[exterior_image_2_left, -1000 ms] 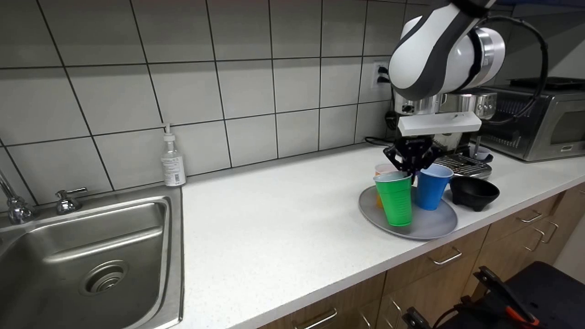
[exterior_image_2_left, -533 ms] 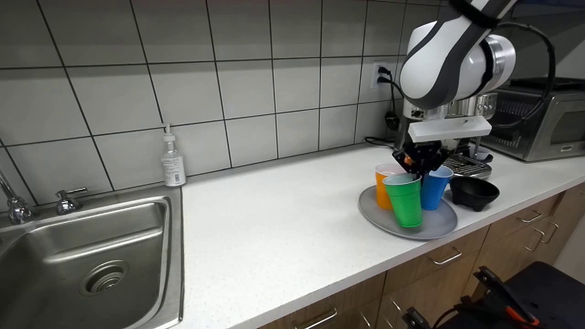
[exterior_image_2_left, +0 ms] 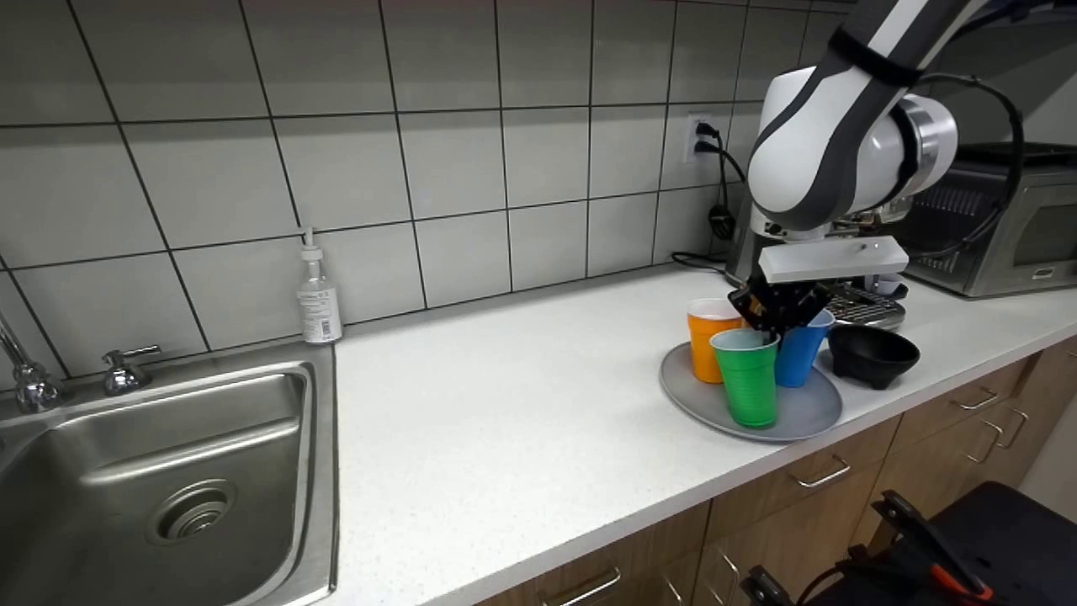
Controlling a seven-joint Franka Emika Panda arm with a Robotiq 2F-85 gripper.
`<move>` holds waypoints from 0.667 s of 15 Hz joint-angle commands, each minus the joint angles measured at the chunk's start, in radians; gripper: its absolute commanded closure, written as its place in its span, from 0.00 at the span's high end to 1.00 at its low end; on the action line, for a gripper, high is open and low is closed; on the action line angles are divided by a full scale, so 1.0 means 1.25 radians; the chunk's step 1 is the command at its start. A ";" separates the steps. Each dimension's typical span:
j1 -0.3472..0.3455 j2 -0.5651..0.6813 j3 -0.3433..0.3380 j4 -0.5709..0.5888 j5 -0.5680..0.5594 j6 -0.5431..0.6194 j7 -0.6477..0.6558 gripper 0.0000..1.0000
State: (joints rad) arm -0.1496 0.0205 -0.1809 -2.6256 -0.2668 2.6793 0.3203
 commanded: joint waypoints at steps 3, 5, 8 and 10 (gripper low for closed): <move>-0.005 0.008 -0.002 -0.006 -0.019 0.023 -0.009 0.01; -0.006 0.007 -0.003 -0.006 -0.023 0.022 -0.008 0.01; -0.006 0.006 -0.003 -0.008 -0.027 0.021 -0.006 0.01; -0.006 0.004 -0.003 -0.009 -0.028 0.020 -0.006 0.01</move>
State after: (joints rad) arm -0.1495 0.0206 -0.1812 -2.6259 -0.2757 2.6843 0.3203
